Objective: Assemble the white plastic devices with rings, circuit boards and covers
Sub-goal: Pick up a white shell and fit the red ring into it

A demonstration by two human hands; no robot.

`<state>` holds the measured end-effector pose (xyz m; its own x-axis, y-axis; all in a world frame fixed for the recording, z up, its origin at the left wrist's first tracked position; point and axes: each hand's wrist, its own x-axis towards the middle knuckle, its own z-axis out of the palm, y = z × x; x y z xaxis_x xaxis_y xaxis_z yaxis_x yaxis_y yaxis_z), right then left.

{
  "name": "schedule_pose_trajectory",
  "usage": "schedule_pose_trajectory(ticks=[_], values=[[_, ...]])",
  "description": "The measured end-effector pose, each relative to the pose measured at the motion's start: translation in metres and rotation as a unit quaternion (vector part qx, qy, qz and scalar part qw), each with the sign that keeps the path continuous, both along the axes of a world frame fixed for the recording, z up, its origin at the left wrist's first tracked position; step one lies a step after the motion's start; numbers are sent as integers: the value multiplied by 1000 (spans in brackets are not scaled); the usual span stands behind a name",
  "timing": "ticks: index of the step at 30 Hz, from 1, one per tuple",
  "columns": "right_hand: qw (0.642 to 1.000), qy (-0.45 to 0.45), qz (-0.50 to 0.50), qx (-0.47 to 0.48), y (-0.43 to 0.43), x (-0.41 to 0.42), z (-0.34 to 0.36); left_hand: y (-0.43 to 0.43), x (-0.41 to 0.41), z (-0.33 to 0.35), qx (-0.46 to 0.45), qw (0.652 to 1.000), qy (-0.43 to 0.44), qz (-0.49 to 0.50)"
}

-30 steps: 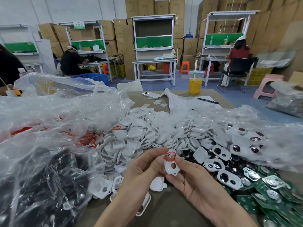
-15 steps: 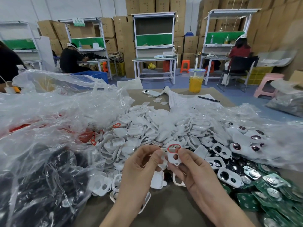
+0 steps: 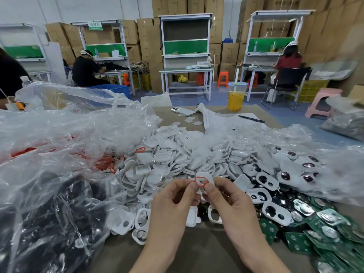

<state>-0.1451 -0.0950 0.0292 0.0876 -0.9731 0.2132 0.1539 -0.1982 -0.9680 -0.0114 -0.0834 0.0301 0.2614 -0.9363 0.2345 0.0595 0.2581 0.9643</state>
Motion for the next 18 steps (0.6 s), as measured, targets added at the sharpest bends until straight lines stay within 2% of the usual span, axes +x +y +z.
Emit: schedule_pose_trajectory(ticks=[8,14,18], values=[[996,64,-11,-65,3,0,-1,-2,1,0,28,1000,3,-3],[992,99,-7,-77,2,-1,-2,-2,4,0,28,999,-19,-4],[989,117,-18,-91,2,1,-4,-2,2,-1,44,999,11,-5]])
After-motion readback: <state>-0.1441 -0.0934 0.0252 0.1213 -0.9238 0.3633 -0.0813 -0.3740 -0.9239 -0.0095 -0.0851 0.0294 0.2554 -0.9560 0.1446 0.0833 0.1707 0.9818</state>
